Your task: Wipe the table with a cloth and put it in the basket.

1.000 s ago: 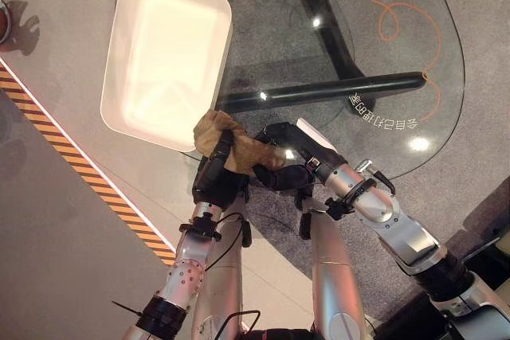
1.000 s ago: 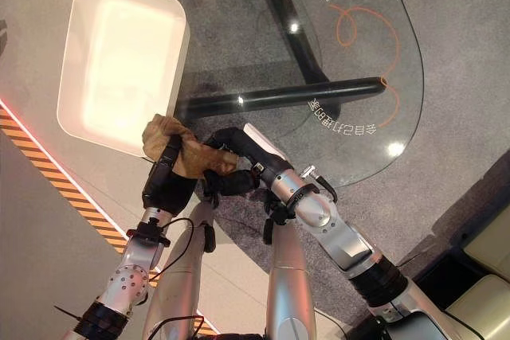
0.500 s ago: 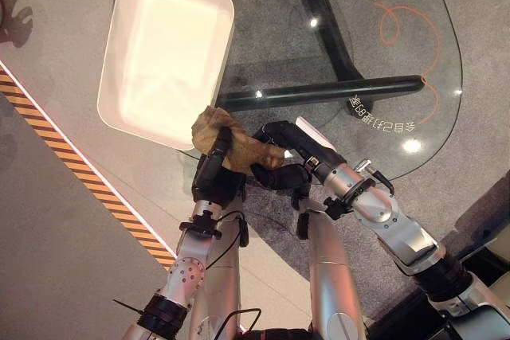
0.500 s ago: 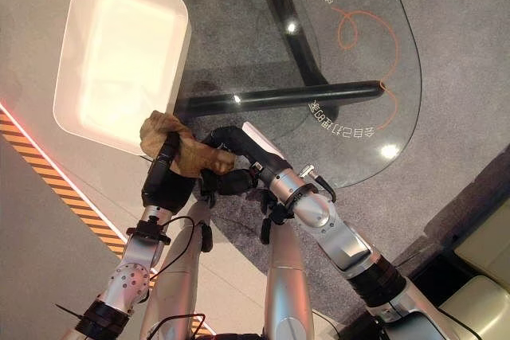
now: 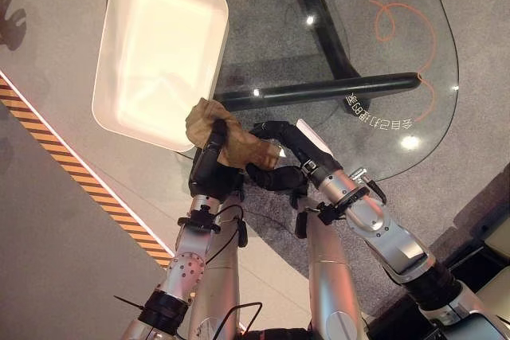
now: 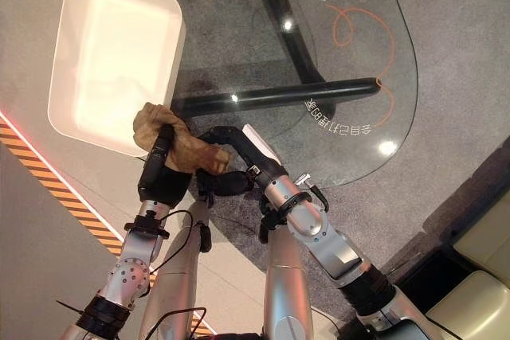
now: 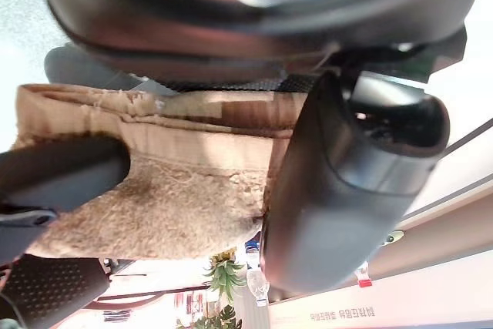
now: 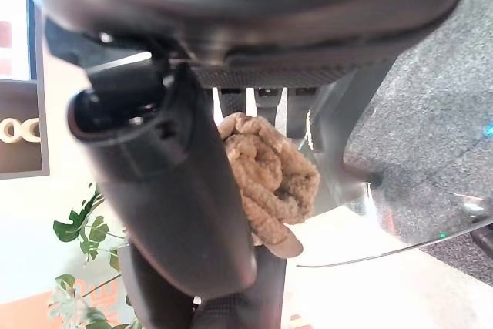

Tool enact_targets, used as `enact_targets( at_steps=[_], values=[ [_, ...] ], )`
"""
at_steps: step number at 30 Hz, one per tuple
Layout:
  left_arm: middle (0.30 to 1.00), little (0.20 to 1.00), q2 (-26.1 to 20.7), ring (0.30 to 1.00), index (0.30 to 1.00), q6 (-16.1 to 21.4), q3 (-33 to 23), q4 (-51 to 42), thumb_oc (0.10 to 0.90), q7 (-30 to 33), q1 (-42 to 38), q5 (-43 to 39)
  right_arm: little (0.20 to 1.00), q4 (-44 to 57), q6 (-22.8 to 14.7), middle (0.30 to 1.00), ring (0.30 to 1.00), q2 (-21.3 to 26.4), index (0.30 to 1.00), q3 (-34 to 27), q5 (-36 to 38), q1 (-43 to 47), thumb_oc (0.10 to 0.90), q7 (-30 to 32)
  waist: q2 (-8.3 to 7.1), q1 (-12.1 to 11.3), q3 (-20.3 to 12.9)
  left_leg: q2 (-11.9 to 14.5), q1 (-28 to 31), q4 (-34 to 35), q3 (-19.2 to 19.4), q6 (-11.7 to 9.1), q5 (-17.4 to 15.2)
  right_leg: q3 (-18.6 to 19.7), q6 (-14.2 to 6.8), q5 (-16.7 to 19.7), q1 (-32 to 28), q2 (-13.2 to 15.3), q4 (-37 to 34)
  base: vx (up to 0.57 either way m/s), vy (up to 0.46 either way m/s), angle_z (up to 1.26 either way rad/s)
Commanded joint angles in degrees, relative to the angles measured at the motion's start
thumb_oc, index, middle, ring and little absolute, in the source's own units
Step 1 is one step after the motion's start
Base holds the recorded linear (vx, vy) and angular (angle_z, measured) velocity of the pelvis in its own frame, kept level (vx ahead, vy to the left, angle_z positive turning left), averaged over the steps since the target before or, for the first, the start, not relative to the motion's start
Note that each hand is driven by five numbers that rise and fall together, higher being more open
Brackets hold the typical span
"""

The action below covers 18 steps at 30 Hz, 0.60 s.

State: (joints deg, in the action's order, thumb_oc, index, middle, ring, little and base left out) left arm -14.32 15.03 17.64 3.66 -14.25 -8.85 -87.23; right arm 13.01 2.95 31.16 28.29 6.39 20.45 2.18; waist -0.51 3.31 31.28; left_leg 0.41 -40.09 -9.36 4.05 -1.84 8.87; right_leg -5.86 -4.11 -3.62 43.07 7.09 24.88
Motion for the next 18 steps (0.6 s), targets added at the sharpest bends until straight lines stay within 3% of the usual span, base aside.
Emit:
enact_targets(
  at_steps=[1,6,18],
  values=[
    [0.300,0.200,-0.2,0.300,0.300,2.3,-1.3,-10.7,0.100,-7.4,0.2,1.6,0.900,4.6,-1.8,0.900,0.900,0.7,0.900,-4.9,0.5,-1.4,0.800,5.0,-1.25,-1.1,-1.5,-3.5,-1.2,-10.5,4.7,1.3,-11.5,-2.8,-1.3,6.1,-0.5,-2.9,-8.2,0.00,0.000,0.00],
    [0.300,0.200,-1.3,0.300,0.300,3.5,-2.2,-10.4,0.100,-8.1,0.1,6.7,0.900,4.9,-2.9,0.900,0.900,0.8,0.900,-6.9,0.5,-2.6,0.800,6.5,-0.90,-0.7,-1.5,-3.3,-1.2,-10.5,5.0,1.2,-11.5,-2.3,-1.2,5.8,-0.2,-3.2,-7.9,0.00,0.006,0.00],
    [0.300,0.200,-3.4,0.300,0.300,8.2,-8.2,-11.8,0.100,-8.7,0.0,10.8,0.900,5.8,-3.0,0.900,0.900,1.6,0.900,-12.5,-1.0,-5.4,0.800,9.1,0.32,-0.1,-1.5,-2.8,-1.2,-10.6,5.6,1.1,-11.4,-1.3,-1.0,5.1,0.4,-3.7,-6.9,0.01,0.034,-0.05]
  ],
)
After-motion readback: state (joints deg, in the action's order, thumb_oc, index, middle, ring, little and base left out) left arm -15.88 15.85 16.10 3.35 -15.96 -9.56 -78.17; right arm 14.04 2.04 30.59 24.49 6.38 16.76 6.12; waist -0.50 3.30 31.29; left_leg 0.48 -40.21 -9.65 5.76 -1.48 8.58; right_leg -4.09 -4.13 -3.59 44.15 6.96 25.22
